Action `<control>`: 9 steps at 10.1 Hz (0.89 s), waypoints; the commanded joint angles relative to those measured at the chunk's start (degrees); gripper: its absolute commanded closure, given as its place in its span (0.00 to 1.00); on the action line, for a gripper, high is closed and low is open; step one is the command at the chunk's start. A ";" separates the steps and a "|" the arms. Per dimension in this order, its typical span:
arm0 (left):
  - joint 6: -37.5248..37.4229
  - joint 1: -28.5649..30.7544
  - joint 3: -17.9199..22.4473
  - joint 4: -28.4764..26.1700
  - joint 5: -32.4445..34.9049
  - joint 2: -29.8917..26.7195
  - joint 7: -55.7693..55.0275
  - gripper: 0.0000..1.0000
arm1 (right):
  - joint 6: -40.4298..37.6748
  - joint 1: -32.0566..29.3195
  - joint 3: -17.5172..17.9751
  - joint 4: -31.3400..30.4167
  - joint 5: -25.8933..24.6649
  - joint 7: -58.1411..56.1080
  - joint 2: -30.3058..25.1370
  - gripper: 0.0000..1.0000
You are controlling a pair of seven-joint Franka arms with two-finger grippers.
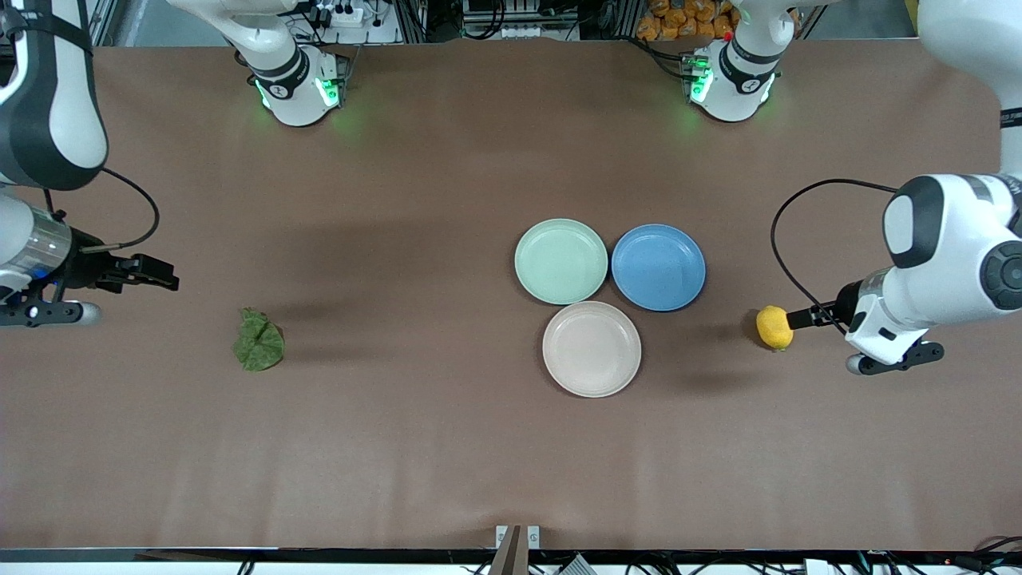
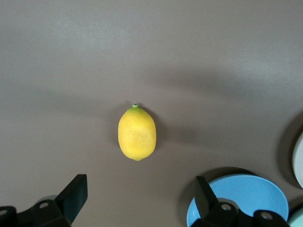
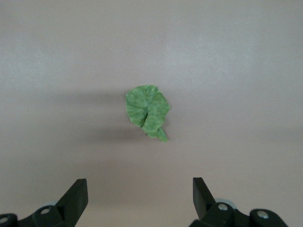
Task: Place lemon and lettuce in plates
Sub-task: 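Reach the left gripper to the lemon while the right gripper reaches the lettuce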
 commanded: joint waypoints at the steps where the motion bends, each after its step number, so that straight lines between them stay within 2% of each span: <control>1: 1.95 0.23 -0.15 -1.24 -0.60 1.58 -1.91 0.00 | 3.89 -0.31 0.35 -3.52 0.17 -0.20 -0.19 0.02; 7: 6.69 -0.21 -0.06 -1.59 -0.16 8.44 -4.74 0.00 | 10.58 -0.31 0.44 -5.64 0.26 -0.11 5.17 0.02; 9: 7.05 -0.30 -0.15 -1.51 3.51 10.20 -4.73 0.00 | 12.77 -0.22 0.52 -5.64 0.43 -0.11 7.45 0.02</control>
